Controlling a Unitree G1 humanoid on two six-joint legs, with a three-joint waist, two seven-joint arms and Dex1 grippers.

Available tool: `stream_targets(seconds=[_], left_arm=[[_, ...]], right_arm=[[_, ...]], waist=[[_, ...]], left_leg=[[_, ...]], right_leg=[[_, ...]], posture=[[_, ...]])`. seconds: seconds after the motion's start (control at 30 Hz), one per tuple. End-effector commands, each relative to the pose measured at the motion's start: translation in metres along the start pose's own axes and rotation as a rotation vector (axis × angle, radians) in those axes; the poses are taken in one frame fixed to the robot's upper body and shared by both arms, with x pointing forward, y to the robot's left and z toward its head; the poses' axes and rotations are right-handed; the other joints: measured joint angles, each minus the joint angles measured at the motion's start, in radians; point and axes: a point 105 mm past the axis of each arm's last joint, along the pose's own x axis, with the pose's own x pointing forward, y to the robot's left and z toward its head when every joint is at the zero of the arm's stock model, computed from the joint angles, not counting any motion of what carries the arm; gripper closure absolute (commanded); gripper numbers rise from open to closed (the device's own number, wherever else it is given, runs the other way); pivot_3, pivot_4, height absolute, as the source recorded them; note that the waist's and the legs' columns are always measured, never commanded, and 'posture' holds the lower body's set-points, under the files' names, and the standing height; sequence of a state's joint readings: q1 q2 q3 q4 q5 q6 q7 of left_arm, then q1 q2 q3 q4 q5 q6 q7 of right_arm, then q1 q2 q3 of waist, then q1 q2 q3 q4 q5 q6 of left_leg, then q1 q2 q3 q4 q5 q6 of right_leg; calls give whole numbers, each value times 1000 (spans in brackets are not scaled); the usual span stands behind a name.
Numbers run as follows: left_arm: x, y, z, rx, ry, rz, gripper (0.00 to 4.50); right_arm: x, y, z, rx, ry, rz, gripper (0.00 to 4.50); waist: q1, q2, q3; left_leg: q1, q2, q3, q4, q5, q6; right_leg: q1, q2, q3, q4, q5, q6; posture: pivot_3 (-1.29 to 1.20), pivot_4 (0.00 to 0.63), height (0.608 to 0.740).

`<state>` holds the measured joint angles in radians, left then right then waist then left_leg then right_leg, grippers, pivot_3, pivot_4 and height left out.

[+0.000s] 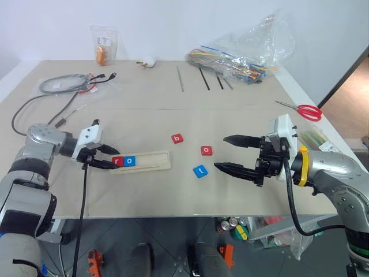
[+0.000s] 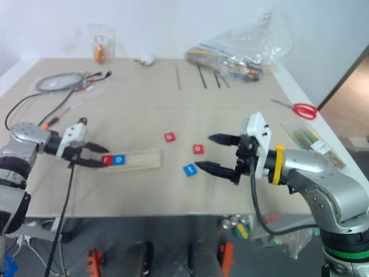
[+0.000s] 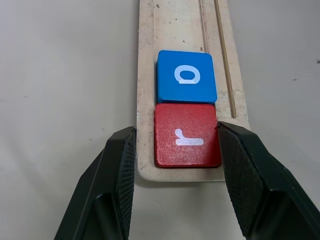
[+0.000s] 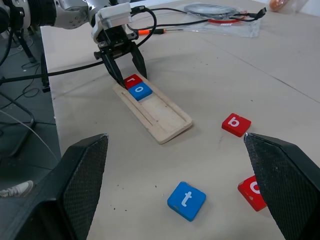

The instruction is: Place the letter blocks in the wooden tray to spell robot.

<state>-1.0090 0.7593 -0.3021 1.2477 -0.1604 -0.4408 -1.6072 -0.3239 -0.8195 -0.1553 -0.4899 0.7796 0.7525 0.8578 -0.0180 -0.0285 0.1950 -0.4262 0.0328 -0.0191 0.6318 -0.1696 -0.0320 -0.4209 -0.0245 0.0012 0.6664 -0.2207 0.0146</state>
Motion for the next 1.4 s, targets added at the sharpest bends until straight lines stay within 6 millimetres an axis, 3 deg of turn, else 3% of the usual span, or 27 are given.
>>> stream_targets(seconds=[0.03,0.43,0.5,0.63,0.67,0.97,1.2,1.4], left_arm=[[3,7,10,52,-16,25,2595],[18,11,21,83,-19,-8,2595],[17,13,21,85,-20,12,1556],[16,16,21,76,-23,41,155],[15,16,21,75,-24,45,45],[4,19,38,154,-107,67,45],[-6,11,45,58,-153,15,45],[-27,3,63,16,-311,26,45]], right_arm=[[0,4,10,-47,-30,5,0],[-2,6,8,-40,-30,-19,0],[-2,7,7,-39,-29,-22,0],[-2,6,7,-39,-29,-25,0],[-2,6,7,-40,-28,-26,0],[-2,5,9,-41,-23,-6,0],[-2,-4,11,-51,-21,10,0],[17,-35,13,-71,-30,-122,0]], waist=[[0,0,0],[1,0,0],[1,0,0],[0,0,0],[0,0,0],[0,0,0],[-7,-1,0],[-12,0,0]], left_leg=[[0,0,0,0,0,0],[-4,0,-1,2,0,0],[-4,0,-1,2,0,0],[-4,0,0,3,0,0],[-4,0,0,3,0,0],[-4,0,0,3,0,0],[-5,0,0,3,0,0],[-4,3,0,2,-1,1]], right_leg=[[0,0,0,0,0,0],[-2,0,0,0,3,6],[-2,0,0,0,3,5],[-2,0,1,-1,3,5],[-2,0,1,-1,3,5],[-2,0,0,-1,4,6],[-3,0,1,-1,4,6],[-4,3,1,0,3,3]], posture=[[0,150,740],[0,150,740],[0,150,740],[0,150,740],[0,150,740],[0,150,740],[0,150,740],[0,150,740]])
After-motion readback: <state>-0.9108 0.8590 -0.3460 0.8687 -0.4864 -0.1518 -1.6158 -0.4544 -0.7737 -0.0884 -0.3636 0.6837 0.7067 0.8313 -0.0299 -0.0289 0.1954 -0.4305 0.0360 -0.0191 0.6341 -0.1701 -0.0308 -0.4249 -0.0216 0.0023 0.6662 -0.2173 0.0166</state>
